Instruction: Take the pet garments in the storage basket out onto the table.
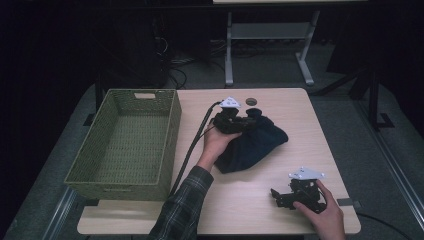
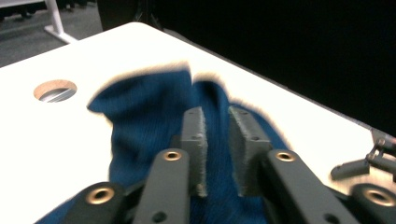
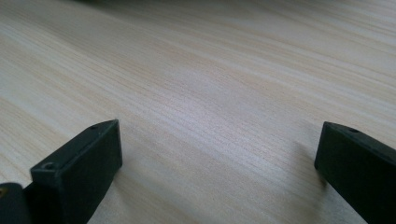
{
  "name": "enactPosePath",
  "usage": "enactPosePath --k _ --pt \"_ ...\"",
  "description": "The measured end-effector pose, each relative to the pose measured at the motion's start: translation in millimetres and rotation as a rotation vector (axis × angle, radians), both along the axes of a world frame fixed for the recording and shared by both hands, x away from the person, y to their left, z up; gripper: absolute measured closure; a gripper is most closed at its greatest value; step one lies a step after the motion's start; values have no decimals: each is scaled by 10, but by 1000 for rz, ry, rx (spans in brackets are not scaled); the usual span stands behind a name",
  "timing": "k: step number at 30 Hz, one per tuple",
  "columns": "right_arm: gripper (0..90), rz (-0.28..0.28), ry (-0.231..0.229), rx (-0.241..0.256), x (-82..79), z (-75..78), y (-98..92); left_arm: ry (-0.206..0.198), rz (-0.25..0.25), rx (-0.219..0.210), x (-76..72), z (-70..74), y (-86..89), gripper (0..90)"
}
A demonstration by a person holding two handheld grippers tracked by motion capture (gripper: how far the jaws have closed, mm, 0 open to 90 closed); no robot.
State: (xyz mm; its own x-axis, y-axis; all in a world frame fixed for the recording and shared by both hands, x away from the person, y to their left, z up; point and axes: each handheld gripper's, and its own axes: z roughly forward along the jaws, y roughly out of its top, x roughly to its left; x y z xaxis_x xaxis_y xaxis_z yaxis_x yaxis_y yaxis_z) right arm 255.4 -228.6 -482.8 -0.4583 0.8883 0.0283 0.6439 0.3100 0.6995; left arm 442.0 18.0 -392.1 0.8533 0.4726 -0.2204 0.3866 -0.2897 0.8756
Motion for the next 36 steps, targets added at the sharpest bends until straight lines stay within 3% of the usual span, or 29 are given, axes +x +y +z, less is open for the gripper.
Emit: enactPosePath --k 8,10,14,27,29,36 --pt "4 -1 1 1 -1 0 0 -14 -18 25 -57 42 71 327" --pt "4 -1 1 0 -1 0 0 -30 -2 35 -93 56 87 230" --pt "4 -1 1 1 0 0 1 -26 10 65 -177 68 151 144" --pt "4 3 4 0 -3 -1 -1 -25 49 121 -541 30 513 129" --pt "5 5 5 1 -6 0 -2 -37 57 145 -618 21 555 129" --pt "4 7 1 -2 -5 0 -5 -47 70 159 -861 -19 739 130"
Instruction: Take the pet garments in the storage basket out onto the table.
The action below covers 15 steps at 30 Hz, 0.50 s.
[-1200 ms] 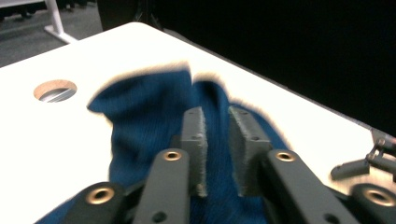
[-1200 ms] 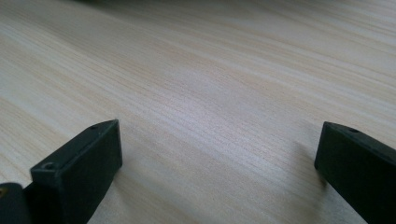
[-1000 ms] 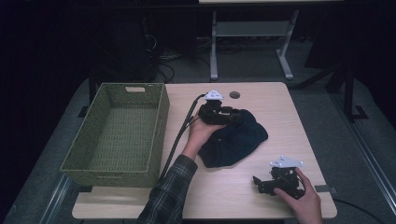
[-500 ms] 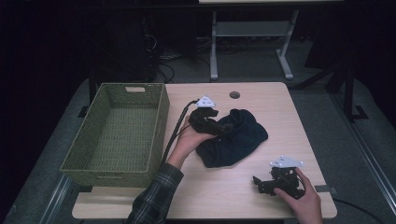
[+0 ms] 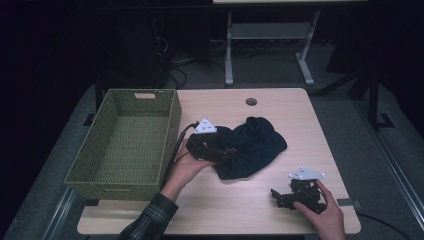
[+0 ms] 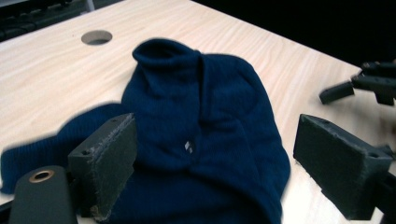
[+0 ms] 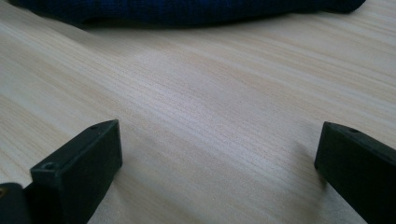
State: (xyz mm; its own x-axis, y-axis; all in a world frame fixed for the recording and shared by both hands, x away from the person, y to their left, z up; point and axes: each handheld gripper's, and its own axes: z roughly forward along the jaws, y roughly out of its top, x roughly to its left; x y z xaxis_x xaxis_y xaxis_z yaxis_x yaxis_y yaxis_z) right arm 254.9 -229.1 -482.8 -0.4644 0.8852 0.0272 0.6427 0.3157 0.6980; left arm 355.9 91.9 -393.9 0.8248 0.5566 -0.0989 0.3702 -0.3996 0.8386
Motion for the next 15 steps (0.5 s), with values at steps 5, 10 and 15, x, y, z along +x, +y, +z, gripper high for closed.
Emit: enactPosePath --k 5,10,15 --pt "5 1 -2 1 1 -1 0 -5 18 10 -149 -44 103 131" --pt "5 3 -3 -1 2 -1 -2 -7 43 20 -262 -102 172 131" --pt "4 1 -1 1 1 -1 0 12 50 29 -393 -213 204 131"
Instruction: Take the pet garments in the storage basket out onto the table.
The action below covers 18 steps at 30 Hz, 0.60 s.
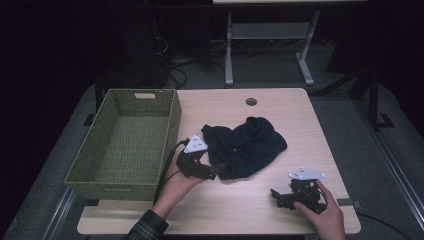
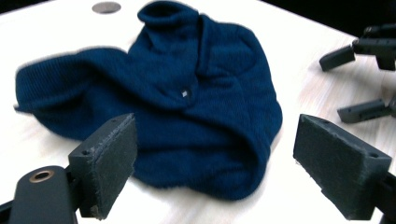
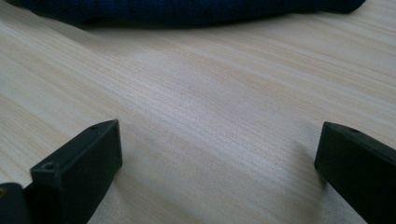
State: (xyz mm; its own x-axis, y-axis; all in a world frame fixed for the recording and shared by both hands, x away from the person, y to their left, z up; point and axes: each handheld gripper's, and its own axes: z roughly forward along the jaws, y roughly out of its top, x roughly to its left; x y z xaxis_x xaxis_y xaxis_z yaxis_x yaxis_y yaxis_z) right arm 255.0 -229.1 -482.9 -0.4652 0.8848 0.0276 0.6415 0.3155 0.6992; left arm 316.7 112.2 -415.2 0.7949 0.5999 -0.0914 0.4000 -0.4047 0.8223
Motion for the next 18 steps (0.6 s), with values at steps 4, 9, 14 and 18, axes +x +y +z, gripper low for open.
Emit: enactPosePath --k 4,9,14,18 --pt "4 1 -1 -1 0 0 -1 15 0 31 -89 -95 0 130" --pt "5 -2 4 1 -3 1 2 26 0 71 -198 -178 14 130" --pt "4 -1 4 1 -3 1 1 54 4 104 -266 -293 16 130" --pt "4 -1 5 1 -5 2 1 71 -4 133 -316 -374 16 129"
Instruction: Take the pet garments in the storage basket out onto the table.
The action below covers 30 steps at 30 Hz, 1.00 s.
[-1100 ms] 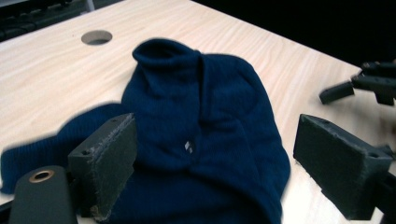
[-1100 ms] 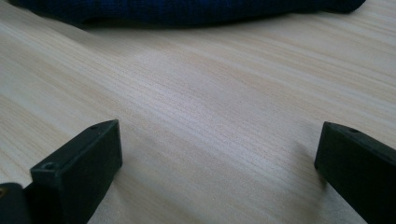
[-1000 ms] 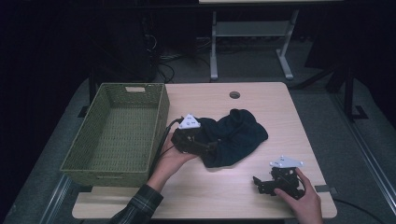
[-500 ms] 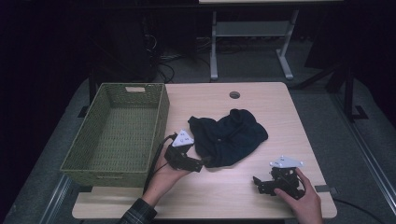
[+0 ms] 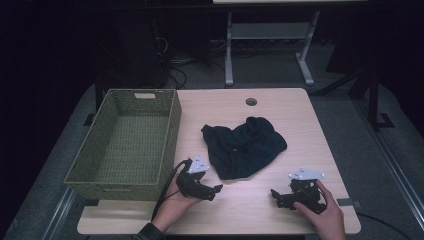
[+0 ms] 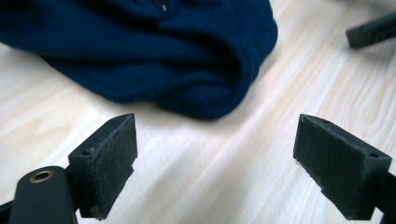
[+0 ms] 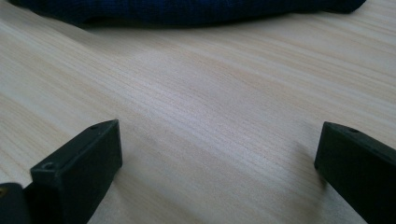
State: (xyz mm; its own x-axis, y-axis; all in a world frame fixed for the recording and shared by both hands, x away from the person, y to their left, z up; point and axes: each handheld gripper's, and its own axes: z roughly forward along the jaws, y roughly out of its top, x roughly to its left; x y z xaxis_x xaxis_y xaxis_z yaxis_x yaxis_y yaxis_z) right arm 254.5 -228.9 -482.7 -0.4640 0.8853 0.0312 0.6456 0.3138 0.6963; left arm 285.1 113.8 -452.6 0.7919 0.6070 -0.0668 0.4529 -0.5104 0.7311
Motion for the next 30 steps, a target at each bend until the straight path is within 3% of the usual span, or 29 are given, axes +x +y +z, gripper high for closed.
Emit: enactPosePath --k 11,14,16,21,30 --pt "5 0 0 0 -2 0 0 25 5 57 -36 -150 47 128" --pt "4 0 0 1 -2 0 0 24 7 69 -36 -193 58 128" --pt "5 0 0 1 -2 0 0 2 3 84 -41 -200 66 127" --pt "5 0 1 1 -3 0 0 -39 -3 56 -72 -250 119 126" --pt "5 0 0 1 -4 0 0 -39 -8 58 -74 -249 135 126"
